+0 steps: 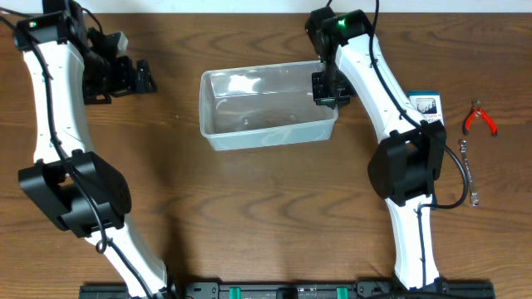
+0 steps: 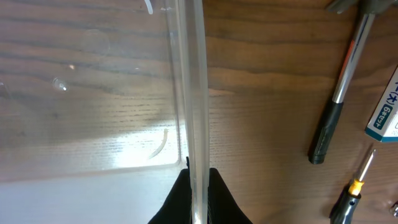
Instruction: Pack container
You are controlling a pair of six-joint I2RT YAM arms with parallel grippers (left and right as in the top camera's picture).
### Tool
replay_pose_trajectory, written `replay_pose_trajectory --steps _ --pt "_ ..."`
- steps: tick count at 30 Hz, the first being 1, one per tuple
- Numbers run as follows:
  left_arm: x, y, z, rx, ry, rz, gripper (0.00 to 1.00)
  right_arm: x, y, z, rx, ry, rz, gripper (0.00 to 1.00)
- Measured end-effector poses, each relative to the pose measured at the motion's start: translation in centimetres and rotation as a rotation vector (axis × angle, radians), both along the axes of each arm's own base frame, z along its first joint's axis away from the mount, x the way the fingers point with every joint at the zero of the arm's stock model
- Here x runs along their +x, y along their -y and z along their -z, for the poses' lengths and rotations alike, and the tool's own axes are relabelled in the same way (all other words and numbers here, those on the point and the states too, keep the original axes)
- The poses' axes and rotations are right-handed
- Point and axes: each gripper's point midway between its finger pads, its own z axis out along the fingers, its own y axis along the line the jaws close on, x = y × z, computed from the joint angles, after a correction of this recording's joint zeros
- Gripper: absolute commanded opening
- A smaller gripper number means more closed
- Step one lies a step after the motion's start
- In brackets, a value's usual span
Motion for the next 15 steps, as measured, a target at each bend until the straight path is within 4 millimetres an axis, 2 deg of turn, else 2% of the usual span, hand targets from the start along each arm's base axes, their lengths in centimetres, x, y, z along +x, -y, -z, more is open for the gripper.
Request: replay_pose_trajectory --steps 15 --pt "0.0 0.1 0.0 0.0 0.0 0.003 0.98 -1.3 0.6 -0.1 -0.03 -0.051 0.007 0.01"
